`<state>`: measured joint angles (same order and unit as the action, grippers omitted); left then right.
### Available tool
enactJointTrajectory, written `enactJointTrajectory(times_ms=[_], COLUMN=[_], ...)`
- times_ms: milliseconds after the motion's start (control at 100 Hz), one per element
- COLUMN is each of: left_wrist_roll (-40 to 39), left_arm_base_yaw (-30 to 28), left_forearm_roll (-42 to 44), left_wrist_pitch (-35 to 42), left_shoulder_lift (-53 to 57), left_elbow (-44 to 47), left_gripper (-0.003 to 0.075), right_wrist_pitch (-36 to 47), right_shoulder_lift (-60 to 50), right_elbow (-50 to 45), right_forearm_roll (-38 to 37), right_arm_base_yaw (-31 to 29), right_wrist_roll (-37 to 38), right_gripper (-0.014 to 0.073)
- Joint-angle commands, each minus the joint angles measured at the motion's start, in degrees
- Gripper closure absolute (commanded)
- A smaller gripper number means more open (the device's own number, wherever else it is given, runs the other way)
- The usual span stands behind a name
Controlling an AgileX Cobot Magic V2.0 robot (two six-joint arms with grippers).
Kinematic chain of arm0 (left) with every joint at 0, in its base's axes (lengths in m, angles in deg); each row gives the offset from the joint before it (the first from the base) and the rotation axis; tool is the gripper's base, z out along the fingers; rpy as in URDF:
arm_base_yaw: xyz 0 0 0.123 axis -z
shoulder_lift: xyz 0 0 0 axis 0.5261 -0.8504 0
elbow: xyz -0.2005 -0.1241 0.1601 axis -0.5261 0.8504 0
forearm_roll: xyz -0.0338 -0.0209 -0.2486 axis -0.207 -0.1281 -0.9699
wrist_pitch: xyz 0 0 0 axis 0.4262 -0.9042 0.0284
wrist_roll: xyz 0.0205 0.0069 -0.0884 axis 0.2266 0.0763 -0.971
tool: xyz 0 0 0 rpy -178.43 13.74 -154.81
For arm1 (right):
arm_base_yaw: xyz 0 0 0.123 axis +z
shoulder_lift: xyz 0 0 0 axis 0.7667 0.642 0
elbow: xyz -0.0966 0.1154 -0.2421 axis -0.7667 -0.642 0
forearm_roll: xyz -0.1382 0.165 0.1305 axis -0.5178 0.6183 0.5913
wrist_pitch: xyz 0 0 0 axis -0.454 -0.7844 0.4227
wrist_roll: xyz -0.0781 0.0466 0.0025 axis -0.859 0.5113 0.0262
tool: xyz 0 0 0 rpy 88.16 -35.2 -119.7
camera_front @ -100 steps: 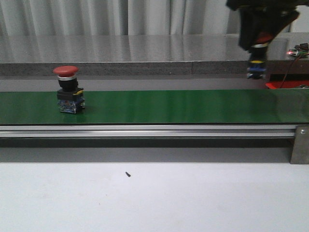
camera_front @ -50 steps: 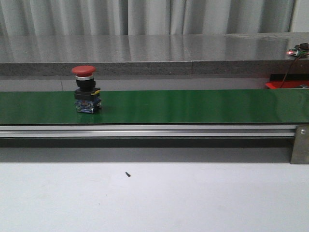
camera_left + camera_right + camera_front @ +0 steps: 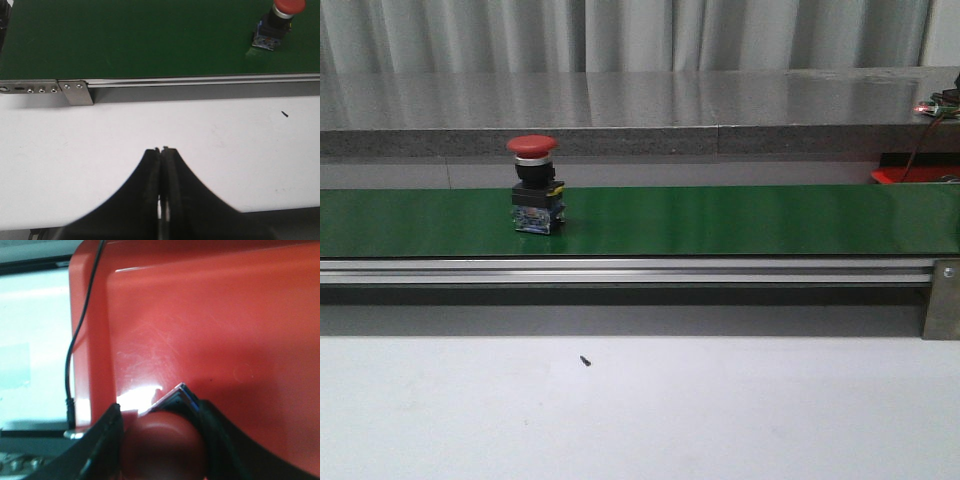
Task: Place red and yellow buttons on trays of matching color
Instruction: 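Lower the red button into the red tray and open the right gripper, then grasp the second red button on the belt with the right gripper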
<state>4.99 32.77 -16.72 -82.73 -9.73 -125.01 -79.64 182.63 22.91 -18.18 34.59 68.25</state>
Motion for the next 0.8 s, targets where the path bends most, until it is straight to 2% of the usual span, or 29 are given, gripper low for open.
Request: enactJointTrajectory(times_ms=[0,220,270,390,460,620,790], left_wrist_roll=[0.03,0.03,0.03,0.03,0.03,0.03,0.03], left_arm_base_yaw=[0.55,0.55,0.55,0.55,0.55,0.55,0.55], left_forearm_roll=[-0.93,-0.93,-0.93,-0.93,-0.93,-0.93,-0.93], left_wrist_pitch=[3.03,3.03,3.03,3.03,3.03,3.03,3.03], left_shoulder_lift=[0.05,0.05,0.05,0.05,0.05,0.05,0.05], left_elbow=[-1.4,-1.4,-1.4,-1.4,-1.4,-1.4,-1.4], left_gripper=[0.074,0.074,0.074,0.074,0.074,0.074,0.074], right_wrist_pitch=[3.83,3.07,3.27,3.83,3.95,3.02,-0.59], right_shoulder_lift=[-1.86,-0.12,-0.12,-0.44,-0.82,-3.07,-7.87], right_elbow=[2.01,2.01,2.01,2.01,2.03,2.03,1.96], right_forearm_roll=[2.12,2.36,2.36,2.36,2.36,2.41,2.41], right_arm_base_yaw=[-0.35,-0.35,-0.35,-0.35,-0.35,-0.35,1.3], right_wrist_roll=[-0.52,-0.52,-0.57,-0.57,-0.57,-0.72,-3.6], right_gripper=[0.0317,0.03,0.0251,0.0024,-0.0035,-0.001,0.006])
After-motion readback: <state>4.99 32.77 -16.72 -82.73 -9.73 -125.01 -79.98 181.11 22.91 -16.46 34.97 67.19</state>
